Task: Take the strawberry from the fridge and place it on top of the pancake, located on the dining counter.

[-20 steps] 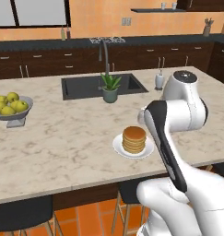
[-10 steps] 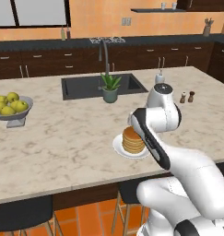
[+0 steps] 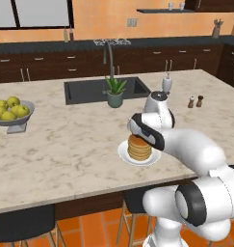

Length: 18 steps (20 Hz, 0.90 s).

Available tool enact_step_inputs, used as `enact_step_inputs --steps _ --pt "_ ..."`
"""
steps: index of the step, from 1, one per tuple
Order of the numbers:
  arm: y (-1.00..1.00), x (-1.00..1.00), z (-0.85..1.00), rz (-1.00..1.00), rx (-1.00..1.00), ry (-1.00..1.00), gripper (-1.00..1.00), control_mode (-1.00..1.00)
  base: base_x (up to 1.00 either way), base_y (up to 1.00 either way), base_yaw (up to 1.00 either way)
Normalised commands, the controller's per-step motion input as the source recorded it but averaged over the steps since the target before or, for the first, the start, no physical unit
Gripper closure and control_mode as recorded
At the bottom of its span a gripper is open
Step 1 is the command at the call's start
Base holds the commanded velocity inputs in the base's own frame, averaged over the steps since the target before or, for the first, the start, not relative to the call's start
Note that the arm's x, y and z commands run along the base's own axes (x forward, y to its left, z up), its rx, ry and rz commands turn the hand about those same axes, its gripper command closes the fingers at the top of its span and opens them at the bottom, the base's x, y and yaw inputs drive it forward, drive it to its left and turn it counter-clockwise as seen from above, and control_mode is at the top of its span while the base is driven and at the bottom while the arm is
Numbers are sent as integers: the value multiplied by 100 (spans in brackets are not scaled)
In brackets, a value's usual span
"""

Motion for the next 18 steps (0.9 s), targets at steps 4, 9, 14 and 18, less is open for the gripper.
enact_step_inputs --steps 4,9,14,18 --pt "0 53 -60 2 0 2 100 -100 0 0 0" --pt "0 28 -45 1 -2 1 100 -100 0 0 0" --pt "11 -6 -43 0 -2 2 100 -100 0 0 0" --pt "1 -53 -28 -4 0 0 -100 -100 0 0 0"
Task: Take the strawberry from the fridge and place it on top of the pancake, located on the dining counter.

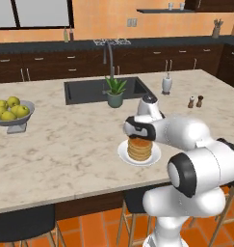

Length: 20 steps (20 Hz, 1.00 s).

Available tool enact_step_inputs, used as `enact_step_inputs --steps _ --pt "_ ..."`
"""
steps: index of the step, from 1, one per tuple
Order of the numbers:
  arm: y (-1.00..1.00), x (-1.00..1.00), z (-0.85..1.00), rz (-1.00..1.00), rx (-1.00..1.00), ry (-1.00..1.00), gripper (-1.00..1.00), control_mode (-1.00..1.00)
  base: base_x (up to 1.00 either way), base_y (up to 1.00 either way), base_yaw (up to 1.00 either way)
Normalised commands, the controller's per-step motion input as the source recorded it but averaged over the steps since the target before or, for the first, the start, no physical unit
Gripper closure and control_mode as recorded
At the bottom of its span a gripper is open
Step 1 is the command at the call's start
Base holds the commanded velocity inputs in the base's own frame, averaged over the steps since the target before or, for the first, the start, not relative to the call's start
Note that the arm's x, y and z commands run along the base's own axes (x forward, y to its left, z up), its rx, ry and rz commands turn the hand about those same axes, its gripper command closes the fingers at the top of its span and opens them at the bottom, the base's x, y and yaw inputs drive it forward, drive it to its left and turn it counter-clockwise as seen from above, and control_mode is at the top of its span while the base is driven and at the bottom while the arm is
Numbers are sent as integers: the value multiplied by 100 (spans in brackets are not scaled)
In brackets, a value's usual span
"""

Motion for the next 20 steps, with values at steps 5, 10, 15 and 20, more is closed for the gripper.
enact_step_inputs --steps 5,10,15,20 --pt "-1 -35 -8 -3 0 -1 -100 -100 0 0 0" --pt "-15 16 0 5 0 2 -100 -100 0 0 0" --pt "-5 10 22 3 -1 4 -100 -100 0 0 0" --pt "8 -25 95 0 -6 0 -100 -100 0 0 0"
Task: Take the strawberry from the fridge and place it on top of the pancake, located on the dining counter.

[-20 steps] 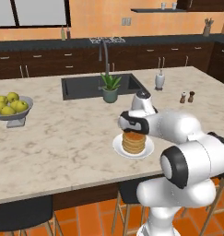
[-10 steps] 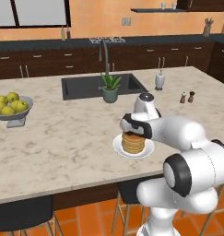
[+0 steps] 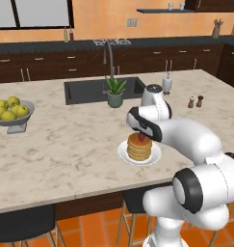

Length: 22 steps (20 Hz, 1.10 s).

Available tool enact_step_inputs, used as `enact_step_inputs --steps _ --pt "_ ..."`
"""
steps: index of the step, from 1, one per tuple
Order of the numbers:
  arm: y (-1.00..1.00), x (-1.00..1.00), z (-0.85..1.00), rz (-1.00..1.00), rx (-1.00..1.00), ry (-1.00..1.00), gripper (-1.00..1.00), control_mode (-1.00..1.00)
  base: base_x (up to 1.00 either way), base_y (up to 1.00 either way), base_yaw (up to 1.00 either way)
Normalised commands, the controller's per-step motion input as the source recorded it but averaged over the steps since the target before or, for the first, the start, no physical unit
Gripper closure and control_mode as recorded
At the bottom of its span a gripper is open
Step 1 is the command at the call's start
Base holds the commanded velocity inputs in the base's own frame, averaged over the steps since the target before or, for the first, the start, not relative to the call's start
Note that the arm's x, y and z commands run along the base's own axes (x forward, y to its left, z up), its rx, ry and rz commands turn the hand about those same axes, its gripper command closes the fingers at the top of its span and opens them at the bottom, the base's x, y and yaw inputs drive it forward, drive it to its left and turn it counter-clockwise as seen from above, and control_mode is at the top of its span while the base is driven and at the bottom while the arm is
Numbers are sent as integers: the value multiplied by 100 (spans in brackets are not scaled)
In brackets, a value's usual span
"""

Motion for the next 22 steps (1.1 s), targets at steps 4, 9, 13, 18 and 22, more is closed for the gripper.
enact_step_inputs --steps 4,9,13,18,22 --pt "32 -92 67 -3 -1 0 -100 -100 0 0 0" --pt "78 -100 17 0 -2 0 -100 -100 0 0 0" --pt "100 -100 -17 2 0 0 -100 -100 0 0 0" --pt "85 -100 -39 1 1 35 -100 -100 0 0 0" --pt "44 -94 -38 0 -1 4 -100 -100 0 0 0"
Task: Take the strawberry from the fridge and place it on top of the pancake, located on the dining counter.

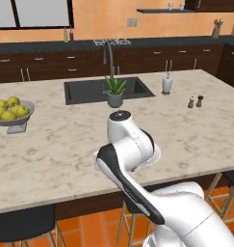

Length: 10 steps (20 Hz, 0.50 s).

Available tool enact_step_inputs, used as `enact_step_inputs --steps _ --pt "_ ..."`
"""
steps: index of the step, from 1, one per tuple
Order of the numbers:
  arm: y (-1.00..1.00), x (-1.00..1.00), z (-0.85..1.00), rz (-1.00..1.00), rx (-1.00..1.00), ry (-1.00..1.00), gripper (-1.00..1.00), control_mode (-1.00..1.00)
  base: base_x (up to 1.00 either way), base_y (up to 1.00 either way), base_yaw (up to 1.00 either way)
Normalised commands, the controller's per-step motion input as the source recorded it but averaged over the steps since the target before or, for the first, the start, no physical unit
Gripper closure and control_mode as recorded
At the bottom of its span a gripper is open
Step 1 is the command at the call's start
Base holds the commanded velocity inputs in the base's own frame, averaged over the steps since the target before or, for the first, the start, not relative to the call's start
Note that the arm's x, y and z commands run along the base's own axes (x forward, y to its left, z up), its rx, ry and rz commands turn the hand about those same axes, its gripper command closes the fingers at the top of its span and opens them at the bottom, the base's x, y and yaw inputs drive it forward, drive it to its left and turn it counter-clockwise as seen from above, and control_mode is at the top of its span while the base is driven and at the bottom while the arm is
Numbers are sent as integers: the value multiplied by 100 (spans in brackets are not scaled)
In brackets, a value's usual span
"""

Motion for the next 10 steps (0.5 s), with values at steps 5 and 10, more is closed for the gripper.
enact_step_inputs --steps 5,10 --pt "4 -19 -23 0 -2 7 -100 -100 0 0 0" --pt "4 16 -16 0 -5 18 -100 -100 0 0 0"
